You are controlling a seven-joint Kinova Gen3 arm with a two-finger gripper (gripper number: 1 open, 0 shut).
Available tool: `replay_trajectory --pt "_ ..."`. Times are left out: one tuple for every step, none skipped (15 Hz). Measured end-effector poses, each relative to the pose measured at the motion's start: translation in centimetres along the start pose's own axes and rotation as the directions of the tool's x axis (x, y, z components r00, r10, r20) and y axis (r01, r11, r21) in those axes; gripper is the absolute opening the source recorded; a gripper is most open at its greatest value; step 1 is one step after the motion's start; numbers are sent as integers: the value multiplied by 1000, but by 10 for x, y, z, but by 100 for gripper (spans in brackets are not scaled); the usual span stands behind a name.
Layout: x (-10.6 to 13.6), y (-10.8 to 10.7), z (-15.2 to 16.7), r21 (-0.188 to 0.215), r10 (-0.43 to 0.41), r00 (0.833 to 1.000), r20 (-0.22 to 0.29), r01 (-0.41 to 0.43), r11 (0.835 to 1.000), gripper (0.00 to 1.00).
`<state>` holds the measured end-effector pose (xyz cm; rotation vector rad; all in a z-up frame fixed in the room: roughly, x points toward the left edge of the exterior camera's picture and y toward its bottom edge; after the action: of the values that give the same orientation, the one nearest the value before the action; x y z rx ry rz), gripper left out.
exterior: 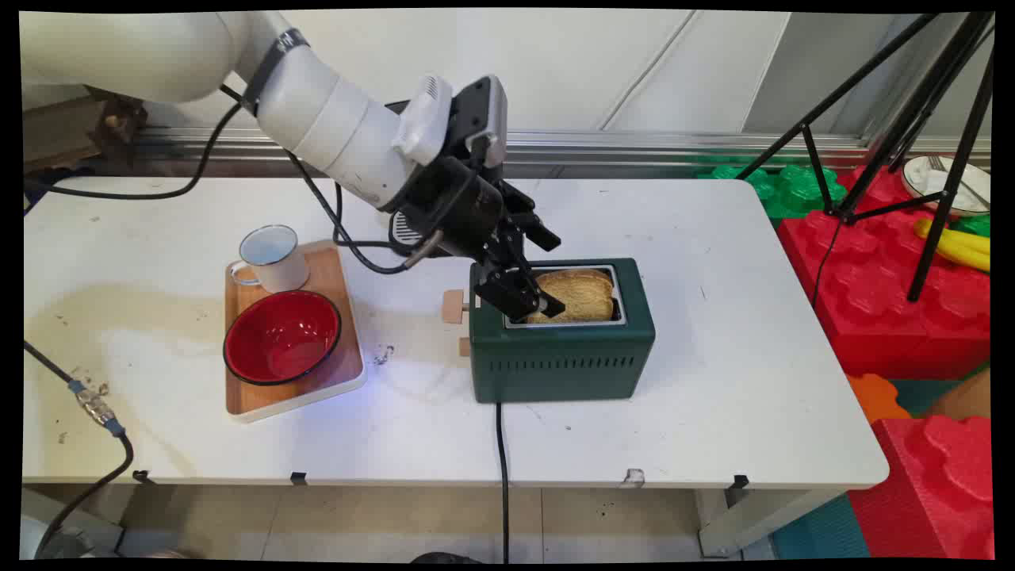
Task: Press the toaster switch
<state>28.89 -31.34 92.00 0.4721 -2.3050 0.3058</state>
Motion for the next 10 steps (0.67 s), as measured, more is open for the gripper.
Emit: replay_trajectory --pt "1 0 -4 5 0 1000 -4 0 1000 100" --pt "1 0 -8 10 -1 1000 -8 1 1000 100" --pt "1 1 -11 13 -2 1000 -9 2 1000 100" --pt "1 1 -15 17 -3 1000 -12 4 1000 100" --pt "1 1 -19 20 -6 1000 -14 7 1000 100" --pt "0 2 -25 24 -9 1000 -15 10 1000 100" --pt "-2 2 -30 27 -12 1000 -15 13 1000 100" --pt "-5 3 -35 30 -15 1000 -14 15 999 100" --pt "-8 4 -40 33 -18 1000 -10 19 999 100" --pt "-12 4 -45 34 -19 1000 -6 20 999 100"
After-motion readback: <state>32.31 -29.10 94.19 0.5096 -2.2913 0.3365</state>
